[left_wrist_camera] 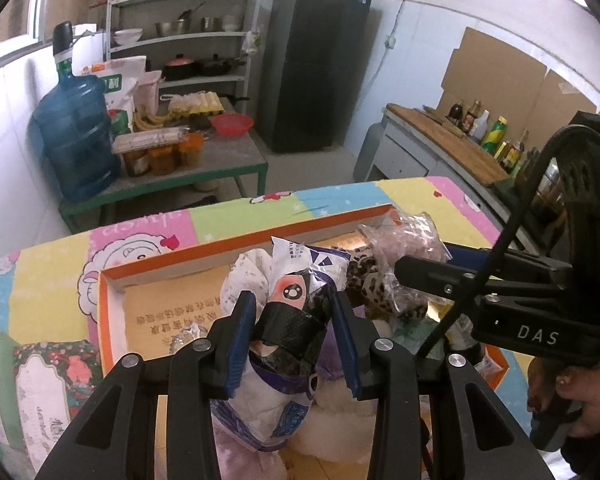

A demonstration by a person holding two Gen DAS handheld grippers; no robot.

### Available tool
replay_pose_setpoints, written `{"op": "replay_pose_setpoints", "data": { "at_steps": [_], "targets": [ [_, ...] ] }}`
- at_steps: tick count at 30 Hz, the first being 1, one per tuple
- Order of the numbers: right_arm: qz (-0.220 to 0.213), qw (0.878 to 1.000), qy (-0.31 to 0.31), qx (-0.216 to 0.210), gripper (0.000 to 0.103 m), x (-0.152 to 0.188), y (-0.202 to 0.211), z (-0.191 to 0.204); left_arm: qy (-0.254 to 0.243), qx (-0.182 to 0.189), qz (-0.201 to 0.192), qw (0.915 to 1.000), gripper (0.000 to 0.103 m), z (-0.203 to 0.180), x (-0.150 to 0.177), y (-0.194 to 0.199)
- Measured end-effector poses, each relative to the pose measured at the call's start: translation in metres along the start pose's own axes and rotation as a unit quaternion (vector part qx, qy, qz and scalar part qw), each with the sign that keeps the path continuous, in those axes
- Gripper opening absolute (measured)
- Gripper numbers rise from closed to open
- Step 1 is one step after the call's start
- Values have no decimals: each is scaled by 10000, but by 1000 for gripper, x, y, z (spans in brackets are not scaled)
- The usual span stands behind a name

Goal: Organize soft objects
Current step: 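Lower the bottle into the box with the left tool while the right tool lowers the bag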

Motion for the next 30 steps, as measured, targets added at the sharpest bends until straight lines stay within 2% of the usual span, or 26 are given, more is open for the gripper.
{"op": "replay_pose_setpoints", "data": {
  "at_steps": [7,16,18,21,23,26,30],
  "targets": [
    [184,9998,19,38,52,1,-16,-3,19,-42,143,9999,40,3,2,-15],
    [294,9995,16,117,53,4,-29,-6,146,129,358,9992,41,9,4,-28],
    [300,9995,5,104,53,4,-30,-6,186,168,393,9989,43,9,5,-30],
    [332,9994,-18,105,55,5,-31,-6,203,146,430,9988,52,10,6,-31],
    [337,9994,-56,113,59,5,-32,-6,204,127,402,9989,56,10,6,-30],
    [335,9993,-156,58,63,6,-33,-8,202,139,348,9991,59,9,6,-28],
    [305,9993,-187,50,63,5,-31,-10,186,121,292,9993,63,9,6,-23]
  ]
}}
Point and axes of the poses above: each gripper's, at about its wrist camera, not at the fingertips, and y roughly against the way its jaws point, z to its left, x to its underside, the point moved 1 cm from there along -y, roughly the way its jaws point, and after that the axes turned 8 degrees about z, right-handed, at the moved point
